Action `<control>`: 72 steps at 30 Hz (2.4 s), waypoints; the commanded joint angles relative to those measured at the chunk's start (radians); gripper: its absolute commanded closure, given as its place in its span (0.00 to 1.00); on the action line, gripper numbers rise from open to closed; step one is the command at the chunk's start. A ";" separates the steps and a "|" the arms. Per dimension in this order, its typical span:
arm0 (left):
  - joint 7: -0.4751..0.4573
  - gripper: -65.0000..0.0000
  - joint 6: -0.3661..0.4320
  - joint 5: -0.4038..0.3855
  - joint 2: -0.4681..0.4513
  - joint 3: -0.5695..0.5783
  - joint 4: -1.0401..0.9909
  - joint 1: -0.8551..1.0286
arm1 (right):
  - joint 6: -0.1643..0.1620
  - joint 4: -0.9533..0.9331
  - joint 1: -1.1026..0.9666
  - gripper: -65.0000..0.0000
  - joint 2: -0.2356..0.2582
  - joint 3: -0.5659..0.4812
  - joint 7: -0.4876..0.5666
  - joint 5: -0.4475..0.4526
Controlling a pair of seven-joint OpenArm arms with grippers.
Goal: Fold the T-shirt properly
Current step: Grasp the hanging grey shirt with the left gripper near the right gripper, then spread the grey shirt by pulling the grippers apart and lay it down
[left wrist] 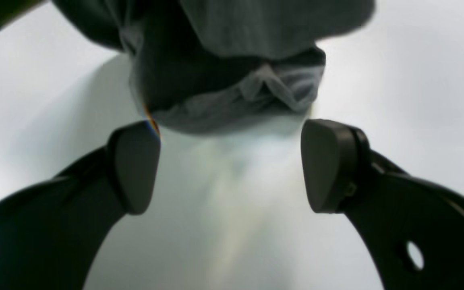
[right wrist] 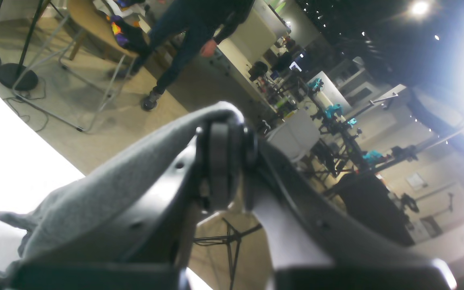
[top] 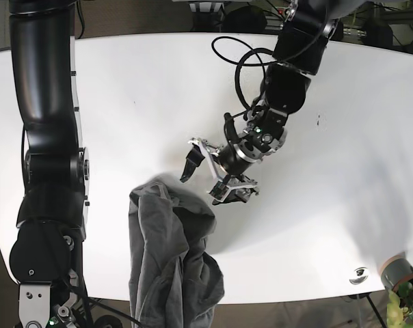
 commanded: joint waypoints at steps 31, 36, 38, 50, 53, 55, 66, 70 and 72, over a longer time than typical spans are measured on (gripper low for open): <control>-0.390 0.22 0.121 -0.011 0.201 0.259 -0.749 -0.341 | -0.008 0.012 0.045 0.97 0.024 0.007 0.032 0.005; -0.389 0.22 0.121 -0.011 0.201 0.259 -0.770 -0.317 | -0.008 0.012 0.045 0.97 0.024 0.007 0.032 0.010; -0.392 0.27 0.121 -0.011 0.201 0.259 -0.793 -0.313 | -0.008 0.012 0.043 0.97 0.024 0.007 0.032 0.010; -0.395 1.00 0.121 -0.013 0.197 0.225 -0.853 -0.311 | -0.008 0.013 0.023 0.97 0.025 0.010 0.032 0.005; -0.389 1.00 0.119 -0.013 0.171 0.164 -0.792 -0.291 | -0.008 0.013 0.016 0.97 0.025 0.010 0.032 0.004; -0.387 1.00 0.119 -0.013 0.146 0.127 -0.729 -0.253 | -0.008 0.013 0.011 0.97 0.025 0.010 0.032 0.002; -0.169 1.00 0.095 -0.013 0.002 -0.159 -0.204 -0.047 | -0.010 0.015 -0.040 0.97 0.093 0.011 0.035 0.010; -0.066 1.00 0.055 -0.013 -0.026 -0.283 -0.067 -0.035 | -0.010 -0.008 -0.080 0.97 0.106 0.010 0.113 0.001; -0.028 1.00 0.032 -0.011 -0.036 -0.340 -0.026 -0.040 | -0.013 -0.042 -0.081 0.97 0.117 0.010 0.141 0.001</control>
